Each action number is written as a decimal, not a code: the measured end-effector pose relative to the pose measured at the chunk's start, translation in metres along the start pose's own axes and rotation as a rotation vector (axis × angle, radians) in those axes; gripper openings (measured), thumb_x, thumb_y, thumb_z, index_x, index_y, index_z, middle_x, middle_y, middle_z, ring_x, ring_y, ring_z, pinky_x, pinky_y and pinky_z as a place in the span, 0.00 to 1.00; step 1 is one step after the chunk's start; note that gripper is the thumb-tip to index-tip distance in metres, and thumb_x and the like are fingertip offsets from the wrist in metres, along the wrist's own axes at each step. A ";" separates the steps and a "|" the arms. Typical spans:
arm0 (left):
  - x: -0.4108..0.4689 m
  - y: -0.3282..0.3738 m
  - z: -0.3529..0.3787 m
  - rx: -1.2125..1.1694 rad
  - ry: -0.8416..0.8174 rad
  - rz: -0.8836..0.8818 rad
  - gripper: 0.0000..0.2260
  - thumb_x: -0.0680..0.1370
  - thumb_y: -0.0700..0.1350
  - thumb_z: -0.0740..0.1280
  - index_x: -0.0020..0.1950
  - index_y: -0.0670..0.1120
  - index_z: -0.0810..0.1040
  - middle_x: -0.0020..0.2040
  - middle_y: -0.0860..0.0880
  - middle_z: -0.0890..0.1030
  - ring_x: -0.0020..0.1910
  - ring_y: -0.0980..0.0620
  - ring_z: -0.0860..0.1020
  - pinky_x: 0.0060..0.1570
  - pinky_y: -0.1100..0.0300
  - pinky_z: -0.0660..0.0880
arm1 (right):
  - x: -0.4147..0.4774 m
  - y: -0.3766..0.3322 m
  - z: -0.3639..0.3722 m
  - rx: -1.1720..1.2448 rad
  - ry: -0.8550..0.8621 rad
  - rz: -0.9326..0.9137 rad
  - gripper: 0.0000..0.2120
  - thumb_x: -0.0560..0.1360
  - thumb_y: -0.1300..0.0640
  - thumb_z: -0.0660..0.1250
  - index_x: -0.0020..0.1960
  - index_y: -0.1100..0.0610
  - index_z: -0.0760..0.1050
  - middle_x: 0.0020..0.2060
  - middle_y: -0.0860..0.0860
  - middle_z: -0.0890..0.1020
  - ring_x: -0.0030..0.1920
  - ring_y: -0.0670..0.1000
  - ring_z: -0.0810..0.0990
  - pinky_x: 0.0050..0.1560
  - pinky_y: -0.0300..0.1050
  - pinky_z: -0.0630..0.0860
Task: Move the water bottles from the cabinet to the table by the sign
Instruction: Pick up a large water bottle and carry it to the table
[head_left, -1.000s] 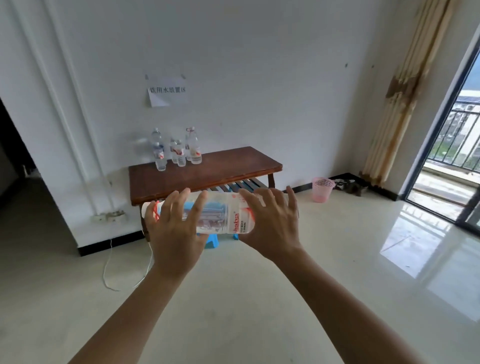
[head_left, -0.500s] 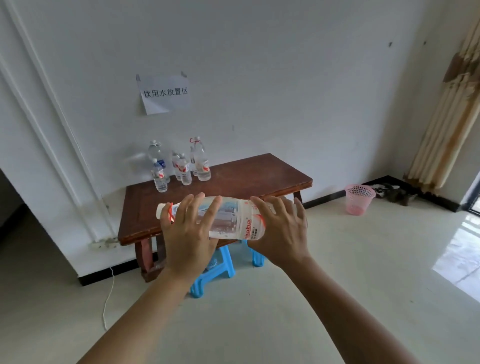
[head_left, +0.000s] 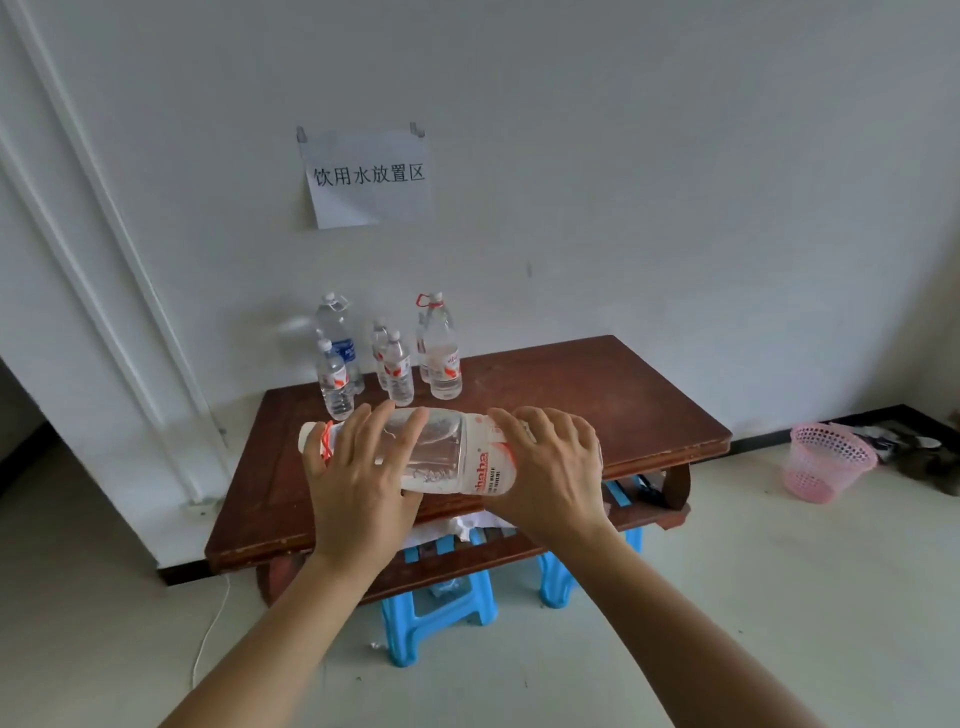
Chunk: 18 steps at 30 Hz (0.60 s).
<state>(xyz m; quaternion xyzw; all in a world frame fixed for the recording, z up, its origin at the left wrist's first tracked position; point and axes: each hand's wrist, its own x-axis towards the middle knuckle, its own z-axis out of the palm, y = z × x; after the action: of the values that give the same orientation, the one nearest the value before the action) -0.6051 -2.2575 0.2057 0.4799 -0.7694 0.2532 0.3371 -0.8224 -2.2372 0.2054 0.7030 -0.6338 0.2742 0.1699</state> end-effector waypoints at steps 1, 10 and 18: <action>0.011 -0.007 0.021 0.001 0.005 -0.004 0.40 0.62 0.42 0.83 0.73 0.49 0.74 0.68 0.43 0.77 0.67 0.39 0.75 0.67 0.33 0.63 | 0.016 0.005 0.015 -0.005 -0.004 0.000 0.44 0.59 0.30 0.75 0.70 0.46 0.70 0.61 0.49 0.80 0.61 0.58 0.79 0.65 0.64 0.73; 0.135 -0.059 0.184 -0.106 -0.019 -0.005 0.42 0.64 0.51 0.83 0.76 0.49 0.71 0.70 0.42 0.76 0.69 0.39 0.74 0.69 0.31 0.62 | 0.166 0.067 0.115 -0.056 0.057 0.041 0.41 0.60 0.29 0.75 0.67 0.48 0.76 0.56 0.49 0.82 0.57 0.56 0.81 0.60 0.61 0.76; 0.227 -0.050 0.309 -0.337 -0.041 -0.210 0.53 0.66 0.56 0.81 0.82 0.51 0.53 0.82 0.38 0.47 0.82 0.40 0.47 0.76 0.42 0.39 | 0.239 0.171 0.187 0.024 -0.017 0.266 0.39 0.62 0.24 0.66 0.66 0.44 0.75 0.56 0.46 0.81 0.57 0.55 0.79 0.61 0.60 0.72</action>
<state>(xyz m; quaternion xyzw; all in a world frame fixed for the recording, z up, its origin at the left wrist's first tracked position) -0.7161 -2.6273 0.1831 0.4995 -0.7532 0.0743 0.4215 -0.9478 -2.5609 0.1823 0.6170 -0.7195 0.2960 0.1183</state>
